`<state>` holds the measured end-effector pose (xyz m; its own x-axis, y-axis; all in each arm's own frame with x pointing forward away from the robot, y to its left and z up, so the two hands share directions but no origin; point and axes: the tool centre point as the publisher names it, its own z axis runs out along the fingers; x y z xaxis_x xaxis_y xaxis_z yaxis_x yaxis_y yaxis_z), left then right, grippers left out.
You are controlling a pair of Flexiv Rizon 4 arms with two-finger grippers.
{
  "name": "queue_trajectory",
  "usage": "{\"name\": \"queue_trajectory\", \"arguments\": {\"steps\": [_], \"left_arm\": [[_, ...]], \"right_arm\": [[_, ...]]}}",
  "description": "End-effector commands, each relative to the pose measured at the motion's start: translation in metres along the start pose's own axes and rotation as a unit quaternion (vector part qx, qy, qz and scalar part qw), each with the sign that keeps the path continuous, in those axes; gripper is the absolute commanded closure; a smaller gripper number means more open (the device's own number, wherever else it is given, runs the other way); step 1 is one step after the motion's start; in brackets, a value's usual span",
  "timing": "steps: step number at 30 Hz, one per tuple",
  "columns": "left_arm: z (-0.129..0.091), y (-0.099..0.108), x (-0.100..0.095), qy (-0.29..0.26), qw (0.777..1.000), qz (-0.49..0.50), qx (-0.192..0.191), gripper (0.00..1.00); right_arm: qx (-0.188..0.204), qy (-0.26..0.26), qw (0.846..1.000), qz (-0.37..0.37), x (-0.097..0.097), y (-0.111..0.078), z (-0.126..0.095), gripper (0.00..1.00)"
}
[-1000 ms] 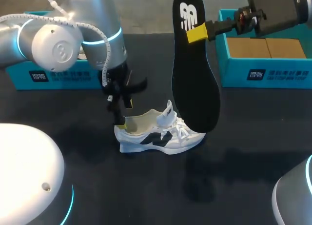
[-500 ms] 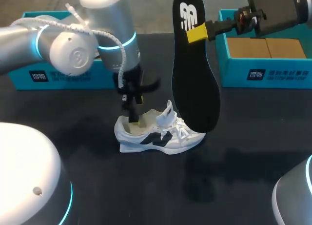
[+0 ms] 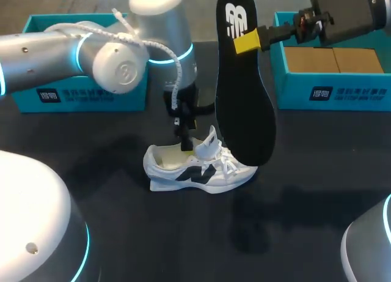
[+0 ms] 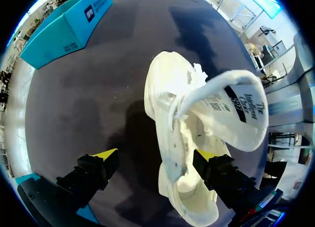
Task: Take the shoe out of the shoebox, open the shoe tongue, remove and reinsert the insole, then place the shoe into the shoebox
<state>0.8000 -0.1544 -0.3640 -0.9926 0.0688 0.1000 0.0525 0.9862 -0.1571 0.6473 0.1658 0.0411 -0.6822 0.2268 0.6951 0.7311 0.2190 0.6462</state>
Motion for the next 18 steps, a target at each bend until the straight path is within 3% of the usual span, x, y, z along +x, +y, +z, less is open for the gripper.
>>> {"name": "queue_trajectory", "arguments": {"steps": [1,12,17,18], "left_arm": [[0.014,-0.007,-0.006,0.005,1.0,-0.005,0.0,0.01],[0.027,-0.002,-0.004,0.021,1.0,-0.013,0.001,0.14],[0.032,-0.001,-0.002,0.029,0.999,-0.013,-0.002,0.35],[0.032,-0.002,-0.002,0.029,0.999,-0.013,-0.002,0.44]], "right_arm": [[0.001,0.0,1.0,0.001,0.0,0.002,0.003,1.0],[0.001,0.0,1.0,0.001,0.0,0.002,0.003,1.0],[0.001,0.0,1.0,0.001,0.0,0.002,0.003,1.0],[0.001,0.0,1.0,0.001,0.0,0.002,0.003,1.0]]}}
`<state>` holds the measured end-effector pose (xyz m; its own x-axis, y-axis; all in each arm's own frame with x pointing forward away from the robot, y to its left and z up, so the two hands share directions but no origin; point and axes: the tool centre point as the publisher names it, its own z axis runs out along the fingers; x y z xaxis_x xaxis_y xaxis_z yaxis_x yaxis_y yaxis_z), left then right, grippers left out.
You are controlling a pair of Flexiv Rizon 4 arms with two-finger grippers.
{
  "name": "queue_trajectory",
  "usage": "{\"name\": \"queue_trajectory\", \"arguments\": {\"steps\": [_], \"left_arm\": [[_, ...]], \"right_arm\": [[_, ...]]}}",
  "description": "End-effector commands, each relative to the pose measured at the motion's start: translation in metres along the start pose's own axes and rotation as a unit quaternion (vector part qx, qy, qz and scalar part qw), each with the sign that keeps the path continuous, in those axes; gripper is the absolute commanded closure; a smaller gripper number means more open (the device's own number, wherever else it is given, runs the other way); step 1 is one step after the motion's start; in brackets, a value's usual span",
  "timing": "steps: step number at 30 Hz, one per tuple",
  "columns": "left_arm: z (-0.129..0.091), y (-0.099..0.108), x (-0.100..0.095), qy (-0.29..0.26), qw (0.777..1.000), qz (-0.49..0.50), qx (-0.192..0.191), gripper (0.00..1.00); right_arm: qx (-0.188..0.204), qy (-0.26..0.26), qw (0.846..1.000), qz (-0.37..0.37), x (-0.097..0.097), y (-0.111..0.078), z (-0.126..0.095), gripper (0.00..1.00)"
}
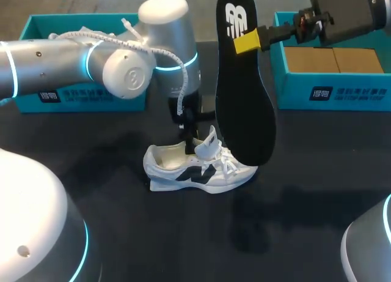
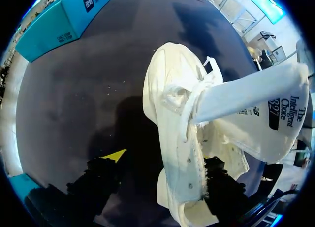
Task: Take the shoe out of the shoebox, open the shoe tongue, remove and reinsert the insole, then place the shoe into the shoebox
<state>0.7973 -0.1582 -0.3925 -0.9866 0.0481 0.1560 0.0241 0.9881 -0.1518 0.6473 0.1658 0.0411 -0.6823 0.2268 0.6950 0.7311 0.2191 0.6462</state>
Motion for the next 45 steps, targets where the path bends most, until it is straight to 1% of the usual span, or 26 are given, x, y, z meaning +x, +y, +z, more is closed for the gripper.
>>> {"name": "queue_trajectory", "arguments": {"steps": [1,2,3,5,8,9,10,19,23,26,27,31,32,33,34,35,37,38,41,43,45], "left_arm": [[0.003,-0.003,-0.001,0.004,1.0,0.003,-0.002,0.53],[0.003,-0.004,0.001,0.003,1.0,0.004,-0.002,0.56],[0.003,-0.004,0.001,0.003,1.0,0.005,-0.002,0.57],[0.001,-0.005,0.003,0.003,1.0,0.008,-0.001,0.71],[0.0,-0.005,0.006,0.004,1.0,0.013,-0.001,0.78],[0.0,-0.005,0.007,0.004,1.0,0.014,-0.001,0.85],[-0.001,-0.005,0.008,0.005,1.0,0.016,-0.001,1.0],[-0.006,-0.004,0.018,0.01,0.999,0.033,-0.006,1.0],[-0.019,-0.002,0.025,0.025,0.996,0.083,-0.019,1.0],[-0.029,-0.001,0.027,0.048,0.992,0.116,-0.028,1.0],[-0.032,-0.001,0.028,0.064,0.987,0.139,-0.043,1.0],[-0.04,0.0,0.03,0.105,0.972,0.203,-0.057,1.0],[-0.041,-0.001,0.03,0.121,0.963,0.231,-0.072,1.0],[-0.041,-0.001,0.03,0.132,0.958,0.242,-0.073,1.0],[-0.041,-0.001,0.03,0.132,0.958,0.242,-0.073,1.0],[-0.041,-0.002,0.029,0.166,0.936,0.297,-0.092,1.0],[-0.04,-0.003,0.028,0.189,0.919,0.331,-0.099,1.0],[-0.039,-0.003,0.026,0.194,0.909,0.351,-0.113,1.0],[-0.038,-0.005,0.026,0.204,0.882,0.401,-0.141,1.0],[-0.038,-0.007,0.025,0.21,0.861,0.439,-0.146,1.0],[-0.038,-0.007,0.025,0.205,0.849,0.462,-0.154,1.0]], "right_arm": [[0.001,0.0,1.0,0.001,0.0,0.002,0.003,1.0],[0.001,0.0,1.0,0.001,0.0,0.002,0.003,1.0],[0.001,0.0,1.0,0.001,0.0,0.002,0.003,1.0],[0.001,0.0,1.0,0.001,0.0,0.002,0.003,1.0],[0.001,0.0,1.0,0.001,0.0,0.002,0.003,1.0],[0.001,0.0,1.0,0.001,0.0,0.002,0.003,1.0],[0.001,0.0,1.0,0.001,0.0,0.002,0.003,1.0],[0.001,0.0,1.0,0.001,0.0,0.002,0.003,1.0],[0.001,0.0,1.0,0.001,0.0,0.002,0.003,1.0],[0.001,0.0,1.0,0.001,0.0,0.002,0.003,1.0],[0.001,0.0,1.0,0.001,0.0,0.002,0.003,1.0],[0.001,0.0,1.0,0.001,0.0,0.002,0.003,1.0],[0.001,0.0,1.0,0.001,0.0,0.002,0.003,1.0],[0.001,0.0,1.0,0.001,0.0,0.002,0.003,1.0],[0.001,0.0,1.0,0.001,0.0,0.002,0.003,1.0],[0.001,0.0,1.0,0.001,0.0,0.002,0.003,1.0],[0.001,0.0,1.0,0.001,0.0,0.002,0.003,1.0],[0.001,0.0,1.0,0.001,0.0,0.002,0.003,1.0],[0.001,0.0,1.0,0.001,0.0,0.002,0.003,1.0],[0.001,0.0,1.0,0.001,0.0,0.002,0.003,1.0],[0.001,0.0,1.0,0.001,0.0,0.002,0.003,1.0]]}}
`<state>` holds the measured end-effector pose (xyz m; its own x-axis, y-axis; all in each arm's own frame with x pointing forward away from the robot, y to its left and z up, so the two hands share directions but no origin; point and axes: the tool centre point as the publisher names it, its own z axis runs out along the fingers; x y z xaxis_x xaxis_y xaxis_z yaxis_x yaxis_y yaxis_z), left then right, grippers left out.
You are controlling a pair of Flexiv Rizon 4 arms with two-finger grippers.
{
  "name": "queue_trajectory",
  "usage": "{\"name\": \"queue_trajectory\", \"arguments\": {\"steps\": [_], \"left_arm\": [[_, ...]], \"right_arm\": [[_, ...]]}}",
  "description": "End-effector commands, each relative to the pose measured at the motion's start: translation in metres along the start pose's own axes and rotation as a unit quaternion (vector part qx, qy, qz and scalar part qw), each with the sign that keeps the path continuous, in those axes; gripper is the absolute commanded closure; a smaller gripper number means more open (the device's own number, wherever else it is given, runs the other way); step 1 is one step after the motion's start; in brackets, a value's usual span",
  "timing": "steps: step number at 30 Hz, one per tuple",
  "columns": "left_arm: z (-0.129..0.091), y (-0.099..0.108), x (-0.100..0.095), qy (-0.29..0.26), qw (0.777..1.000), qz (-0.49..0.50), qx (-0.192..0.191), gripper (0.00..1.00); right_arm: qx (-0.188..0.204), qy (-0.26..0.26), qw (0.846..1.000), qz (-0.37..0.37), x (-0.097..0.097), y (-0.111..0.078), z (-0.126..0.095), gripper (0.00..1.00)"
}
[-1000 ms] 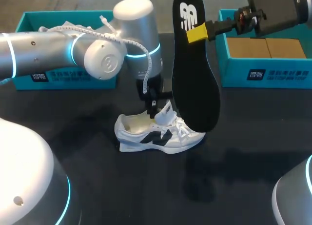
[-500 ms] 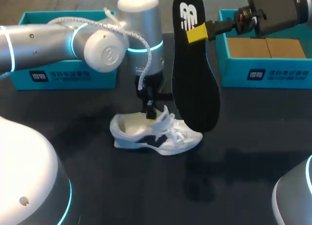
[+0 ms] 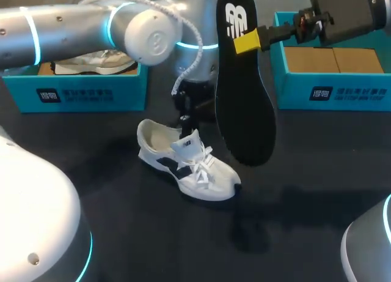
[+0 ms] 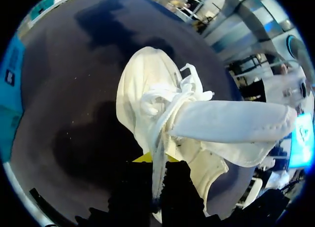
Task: Take the shoe out of the shoebox, open the shoe tongue, remove and reinsert the insole, then place the shoe into the shoebox
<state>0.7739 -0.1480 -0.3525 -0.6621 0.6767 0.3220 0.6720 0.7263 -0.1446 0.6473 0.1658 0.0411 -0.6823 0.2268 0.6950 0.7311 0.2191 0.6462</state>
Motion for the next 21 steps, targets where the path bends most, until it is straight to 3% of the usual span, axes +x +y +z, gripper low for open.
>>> {"name": "queue_trajectory", "arguments": {"steps": [1,3,21], "left_arm": [[-0.005,-0.004,-0.01,0.088,0.985,0.138,-0.06,1.0],[-0.005,-0.005,-0.011,0.09,0.977,0.171,-0.087,1.0],[-0.008,-0.025,-0.029,0.073,0.952,0.272,-0.117,1.0]], "right_arm": [[0.001,0.0,1.0,0.001,0.0,0.002,0.003,1.0],[0.001,0.0,1.0,0.001,0.0,0.002,0.003,1.0],[0.001,0.0,1.0,0.001,0.0,0.002,0.003,1.0]]}}
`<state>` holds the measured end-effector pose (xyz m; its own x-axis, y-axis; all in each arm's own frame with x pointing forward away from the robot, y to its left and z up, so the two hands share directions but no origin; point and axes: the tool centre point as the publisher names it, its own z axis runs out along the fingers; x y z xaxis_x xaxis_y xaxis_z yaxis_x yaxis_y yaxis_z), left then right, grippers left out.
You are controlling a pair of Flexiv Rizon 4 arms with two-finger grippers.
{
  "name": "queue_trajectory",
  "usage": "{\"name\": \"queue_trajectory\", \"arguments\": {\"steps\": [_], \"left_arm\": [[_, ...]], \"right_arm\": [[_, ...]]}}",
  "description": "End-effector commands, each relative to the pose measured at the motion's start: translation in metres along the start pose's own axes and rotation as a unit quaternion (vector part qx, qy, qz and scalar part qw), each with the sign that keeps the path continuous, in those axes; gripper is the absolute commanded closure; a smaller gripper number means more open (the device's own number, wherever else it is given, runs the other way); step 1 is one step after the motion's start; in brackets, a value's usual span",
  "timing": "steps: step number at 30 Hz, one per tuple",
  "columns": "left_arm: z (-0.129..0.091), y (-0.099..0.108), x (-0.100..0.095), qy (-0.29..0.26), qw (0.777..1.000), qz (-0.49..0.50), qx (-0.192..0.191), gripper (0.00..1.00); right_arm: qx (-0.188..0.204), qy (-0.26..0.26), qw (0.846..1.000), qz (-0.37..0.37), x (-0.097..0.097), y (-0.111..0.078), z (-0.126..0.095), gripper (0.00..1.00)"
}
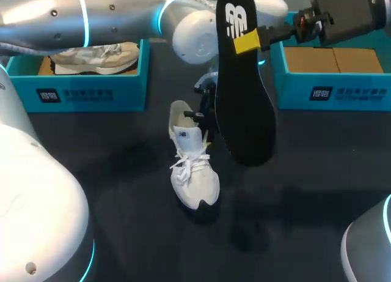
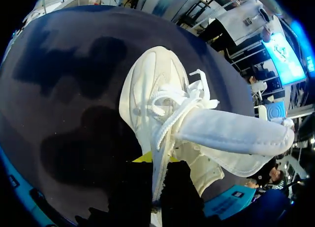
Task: Take the shoe out of the shoebox, open the shoe tongue, remove and reinsert the insole, then place the shoe into the shoebox
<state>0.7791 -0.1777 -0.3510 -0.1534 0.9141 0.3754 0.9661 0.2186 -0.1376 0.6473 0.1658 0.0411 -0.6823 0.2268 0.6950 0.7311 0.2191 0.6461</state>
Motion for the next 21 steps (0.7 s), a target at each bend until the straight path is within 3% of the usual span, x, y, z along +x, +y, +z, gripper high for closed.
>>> {"name": "queue_trajectory", "arguments": {"steps": [1,21], "left_arm": [[-0.004,-0.003,-0.008,0.007,1.0,-0.001,-0.009,1.0],[0.021,-0.011,-0.034,0.037,0.995,0.086,-0.037,1.0]], "right_arm": [[0.001,0.0,1.0,0.001,0.0,0.002,0.003,1.0],[0.001,0.0,1.0,0.001,0.0,0.002,0.003,1.0]]}}
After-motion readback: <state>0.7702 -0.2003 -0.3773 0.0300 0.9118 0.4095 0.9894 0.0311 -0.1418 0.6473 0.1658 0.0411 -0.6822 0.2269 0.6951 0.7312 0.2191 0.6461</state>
